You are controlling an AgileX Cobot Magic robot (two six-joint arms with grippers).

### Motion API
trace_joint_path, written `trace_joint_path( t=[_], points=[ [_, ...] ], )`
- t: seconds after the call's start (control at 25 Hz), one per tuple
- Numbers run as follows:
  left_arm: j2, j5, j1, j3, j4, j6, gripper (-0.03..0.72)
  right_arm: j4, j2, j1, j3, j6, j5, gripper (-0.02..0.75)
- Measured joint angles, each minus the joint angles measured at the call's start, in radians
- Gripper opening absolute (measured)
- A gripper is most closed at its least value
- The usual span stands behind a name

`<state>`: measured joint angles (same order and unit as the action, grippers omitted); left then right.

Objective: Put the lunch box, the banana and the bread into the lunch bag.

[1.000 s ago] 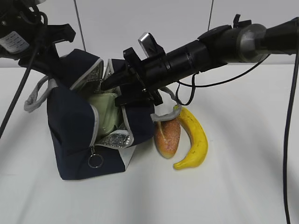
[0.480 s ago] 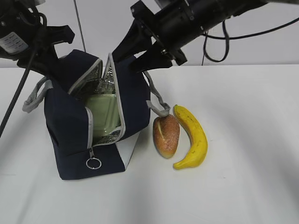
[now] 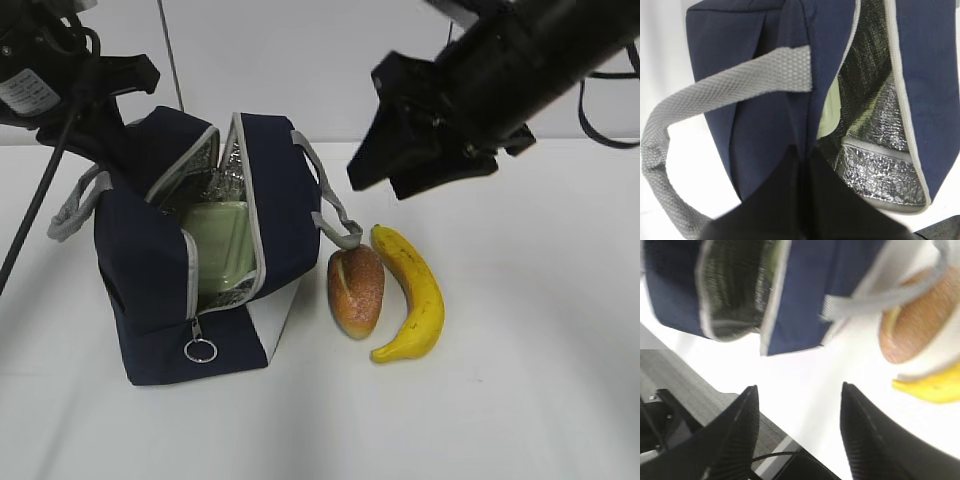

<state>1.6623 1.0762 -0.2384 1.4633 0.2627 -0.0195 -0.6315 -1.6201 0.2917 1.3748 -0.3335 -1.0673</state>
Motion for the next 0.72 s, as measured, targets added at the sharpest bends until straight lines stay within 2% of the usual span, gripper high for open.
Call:
trace_joint_path(
  t=[0.32, 0.72],
  points=[
    [0.0, 0.001, 0.0, 0.0, 0.0, 0.0, 0.0, 0.046, 0.059, 0.0, -0.288, 0.03, 0.206, 0.386],
    [0.0, 0.001, 0.0, 0.0, 0.0, 0.0, 0.0, 0.17, -0.026, 0.0, -0.309, 0.014, 0.346, 0.386]
  ],
)
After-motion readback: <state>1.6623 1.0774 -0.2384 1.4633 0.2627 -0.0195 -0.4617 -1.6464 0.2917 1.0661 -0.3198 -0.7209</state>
